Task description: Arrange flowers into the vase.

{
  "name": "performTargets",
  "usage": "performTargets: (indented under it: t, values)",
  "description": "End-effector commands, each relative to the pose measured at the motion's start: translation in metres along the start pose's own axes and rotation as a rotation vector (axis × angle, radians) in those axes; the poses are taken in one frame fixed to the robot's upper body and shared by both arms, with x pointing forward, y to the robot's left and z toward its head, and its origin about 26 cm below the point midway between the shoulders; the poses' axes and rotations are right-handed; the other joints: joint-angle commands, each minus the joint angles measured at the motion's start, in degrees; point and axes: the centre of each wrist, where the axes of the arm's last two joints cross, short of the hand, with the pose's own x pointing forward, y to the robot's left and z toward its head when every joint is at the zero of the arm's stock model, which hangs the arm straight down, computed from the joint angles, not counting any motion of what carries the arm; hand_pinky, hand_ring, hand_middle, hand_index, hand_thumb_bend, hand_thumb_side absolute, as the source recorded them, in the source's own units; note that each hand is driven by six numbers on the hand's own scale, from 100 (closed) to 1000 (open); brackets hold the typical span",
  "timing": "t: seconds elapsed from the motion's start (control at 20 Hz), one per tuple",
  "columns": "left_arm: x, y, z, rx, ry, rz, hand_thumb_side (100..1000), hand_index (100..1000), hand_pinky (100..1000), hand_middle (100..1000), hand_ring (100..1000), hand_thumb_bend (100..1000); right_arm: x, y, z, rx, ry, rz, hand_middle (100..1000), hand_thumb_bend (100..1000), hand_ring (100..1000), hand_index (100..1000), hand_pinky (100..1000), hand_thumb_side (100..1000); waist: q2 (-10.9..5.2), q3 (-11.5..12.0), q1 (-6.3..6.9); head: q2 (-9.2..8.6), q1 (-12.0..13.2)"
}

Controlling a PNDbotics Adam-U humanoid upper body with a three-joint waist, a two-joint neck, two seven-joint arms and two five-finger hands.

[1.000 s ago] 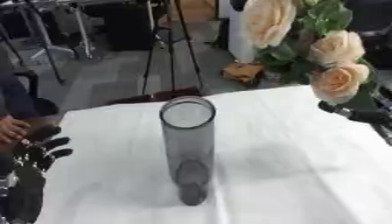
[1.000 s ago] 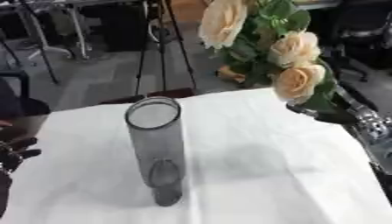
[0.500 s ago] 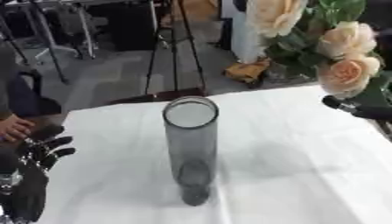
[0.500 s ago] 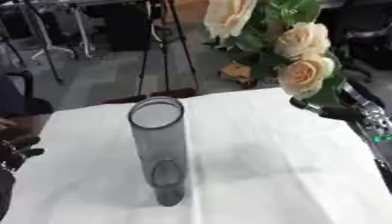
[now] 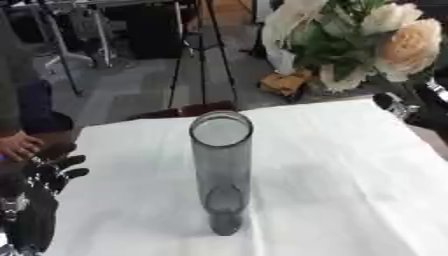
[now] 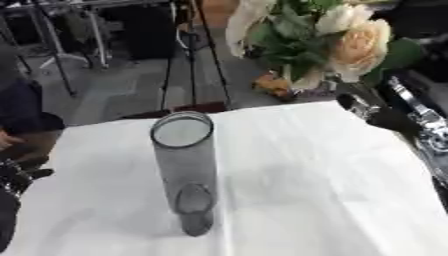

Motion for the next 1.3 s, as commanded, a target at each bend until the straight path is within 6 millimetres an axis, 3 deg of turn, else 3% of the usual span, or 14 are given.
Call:
performTargets:
  t: [0.05, 0.4, 1.2, 1.3]
  values:
    - [0.007, 0.004, -0.005, -0.001, -0.027, -0.014, 864, 795, 688, 739, 726, 989, 0.016, -0.02, -0.008, -0.023, -0.056, 0.032, 100, 169, 100, 150, 100, 216, -1.6, 0.06, -1.05, -0.17, 0.25]
    - [0.007, 0.004, -0.005, 0.0, -0.027, -0.014, 864, 795, 688, 738, 726, 991, 0.017, -0.02, -0.01, -0.048, -0.052, 0.035, 100, 161, 100, 119, 100, 163, -1.62, 0.18, -1.08, -0.17, 0.53]
    - [0.006, 0.004, -0.004, 0.0, -0.025, -0.014, 864, 795, 687, 738, 725, 991, 0.02, -0.02, -0.013, -0.04, -0.057, 0.017, 100, 161, 100, 119, 100, 162, -1.66, 0.19, -1.07, -0.14, 0.71]
    - [0.004, 0.001, -0.003, -0.01, -0.013, -0.008, 864, 795, 687, 738, 726, 992, 0.032, -0.012, -0.024, -0.021, -0.117, -0.002, 100, 157, 100, 121, 100, 148, -2.33, 0.72, -0.86, 0.0, -0.34]
